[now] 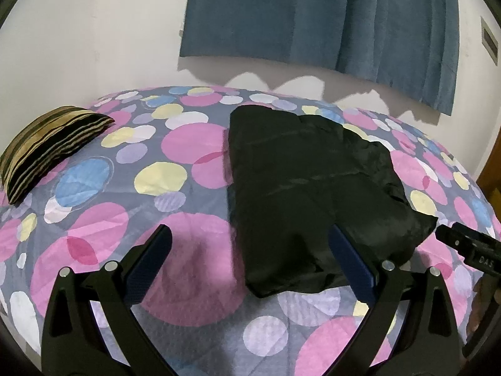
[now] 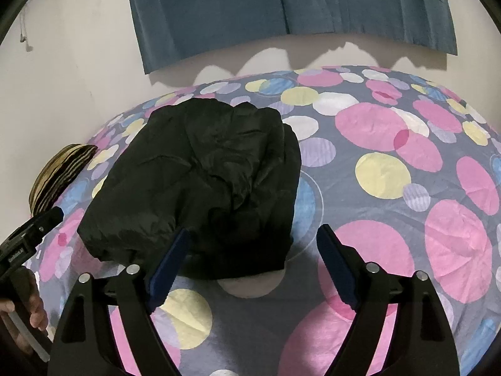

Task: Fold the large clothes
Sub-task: 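Open both tools and lift them away from the folded jacket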

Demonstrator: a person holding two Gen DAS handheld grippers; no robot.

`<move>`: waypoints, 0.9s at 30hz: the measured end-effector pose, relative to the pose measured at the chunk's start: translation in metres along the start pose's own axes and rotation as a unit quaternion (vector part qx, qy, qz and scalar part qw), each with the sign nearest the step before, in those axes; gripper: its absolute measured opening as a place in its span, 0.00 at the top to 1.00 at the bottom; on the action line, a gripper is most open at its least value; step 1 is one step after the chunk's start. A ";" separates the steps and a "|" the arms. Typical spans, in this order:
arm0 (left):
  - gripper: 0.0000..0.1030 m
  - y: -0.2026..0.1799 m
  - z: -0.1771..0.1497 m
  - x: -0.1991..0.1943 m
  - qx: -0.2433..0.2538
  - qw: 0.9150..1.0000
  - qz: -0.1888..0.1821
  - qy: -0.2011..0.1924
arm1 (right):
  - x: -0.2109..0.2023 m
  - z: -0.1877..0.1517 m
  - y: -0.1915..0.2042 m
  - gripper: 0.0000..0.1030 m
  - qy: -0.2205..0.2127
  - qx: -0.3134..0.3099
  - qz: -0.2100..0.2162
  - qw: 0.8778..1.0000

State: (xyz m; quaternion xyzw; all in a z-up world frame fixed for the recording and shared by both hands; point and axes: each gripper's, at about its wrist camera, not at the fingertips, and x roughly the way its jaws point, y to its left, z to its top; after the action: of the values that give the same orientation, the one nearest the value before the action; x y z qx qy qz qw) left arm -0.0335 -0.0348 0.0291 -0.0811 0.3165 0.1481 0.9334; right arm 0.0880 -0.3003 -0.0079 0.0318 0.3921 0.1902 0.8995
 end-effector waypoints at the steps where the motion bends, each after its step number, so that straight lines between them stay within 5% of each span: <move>1: 0.03 0.000 0.000 0.000 0.000 1.000 0.001 -0.001 | 0.000 0.000 0.000 0.18 -0.001 -0.001 -0.001 1.000; 27: 0.03 -0.005 -0.001 0.005 0.012 1.000 0.015 0.001 | 0.004 -0.001 -0.002 0.18 0.000 0.000 -0.001 1.000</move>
State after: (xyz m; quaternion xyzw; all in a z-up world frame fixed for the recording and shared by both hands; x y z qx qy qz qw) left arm -0.0291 -0.0386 0.0255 -0.0656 0.3201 0.1583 0.9317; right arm 0.0902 -0.3009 -0.0117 0.0310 0.3919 0.1892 0.8998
